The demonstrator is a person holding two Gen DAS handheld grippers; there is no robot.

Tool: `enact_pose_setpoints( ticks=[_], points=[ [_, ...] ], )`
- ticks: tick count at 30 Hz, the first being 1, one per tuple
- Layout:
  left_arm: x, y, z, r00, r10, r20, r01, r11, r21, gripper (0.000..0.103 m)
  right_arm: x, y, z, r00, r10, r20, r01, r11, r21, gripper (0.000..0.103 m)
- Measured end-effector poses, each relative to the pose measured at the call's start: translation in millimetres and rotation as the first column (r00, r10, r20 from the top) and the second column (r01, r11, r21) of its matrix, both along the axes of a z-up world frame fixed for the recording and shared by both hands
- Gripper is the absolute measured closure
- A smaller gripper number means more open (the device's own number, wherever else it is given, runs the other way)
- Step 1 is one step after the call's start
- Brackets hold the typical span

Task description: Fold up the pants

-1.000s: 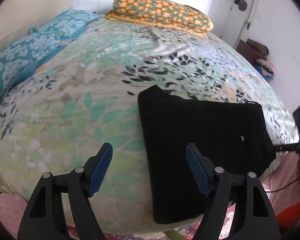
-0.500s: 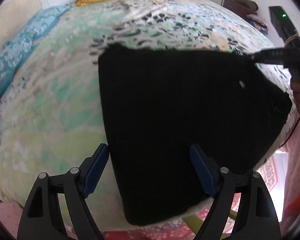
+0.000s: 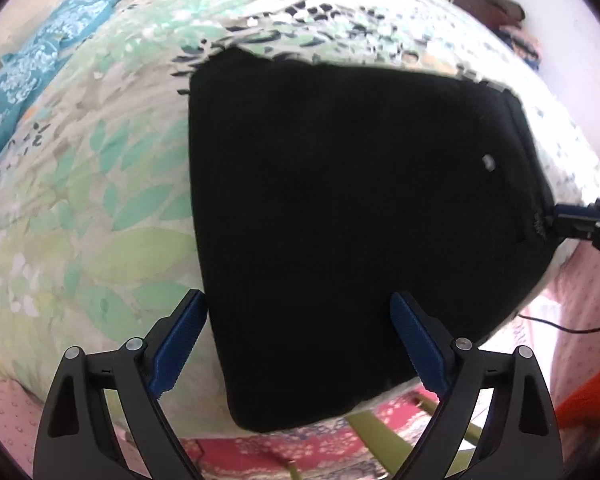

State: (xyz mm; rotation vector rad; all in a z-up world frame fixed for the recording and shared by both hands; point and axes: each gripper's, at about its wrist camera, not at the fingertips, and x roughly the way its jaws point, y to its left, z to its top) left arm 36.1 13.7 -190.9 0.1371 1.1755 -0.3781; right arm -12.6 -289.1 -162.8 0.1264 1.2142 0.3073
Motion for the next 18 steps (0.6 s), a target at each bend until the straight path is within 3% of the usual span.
enact_pose_setpoints(
  ticks=[1, 3, 4, 6, 9, 12, 15, 18],
  points=[
    [0.1, 3.1, 6.4, 1.000, 0.003, 0.010, -0.003, 1.000, -0.007, 0.010, -1.3, -5.7, 6.4, 1.000, -0.017, -0.003, 0.017, 1.000, 0.023, 0.085],
    [3.1, 17.5, 23.1, 0.998, 0.031, 0.056, -0.029, 0.999, -0.035, 0.008, -3.9, -17.9, 19.0, 0.998, -0.056, 0.027, 0.054, 0.997, 0.050, 0.047],
    [7.1, 24.9, 27.2, 0.996, 0.052, 0.067, -0.049, 0.997, -0.053, 0.007, -4.9, -25.0, 23.8, 0.994, -0.085, 0.062, 0.083, 0.996, 0.045, 0.000],
    [20.9, 42.9, 28.6, 0.992, 0.112, 0.055, -0.107, 0.989, -0.098, 0.005, -0.5, -40.8, 25.0, 0.987, -0.128, 0.094, 0.121, 0.989, 0.081, 0.000],
    [44.6, 63.1, 11.4, 0.985, 0.165, -0.053, -0.172, 0.968, -0.185, 0.005, 19.5, -61.4, 5.3, 0.983, -0.179, 0.030, 0.167, 0.958, 0.234, 0.000],
    [57.6, 72.1, -10.5, 0.976, 0.150, -0.159, -0.192, 0.935, -0.297, 0.006, 44.4, -68.9, -35.3, 0.973, -0.204, -0.107, 0.227, 0.925, 0.306, 0.000],
    [60.0, 65.8, -23.8, 0.968, 0.110, -0.226, -0.186, 0.918, -0.350, 0.006, 54.0, -62.9, -59.7, 0.971, -0.166, -0.172, 0.221, 0.895, 0.387, 0.001],
    [54.7, 45.5, -31.7, 0.968, 0.053, -0.245, -0.137, 0.929, -0.344, 0.004, 57.1, -48.2, -66.8, 0.983, -0.089, -0.161, 0.154, 0.880, 0.449, 0.001]
  ],
)
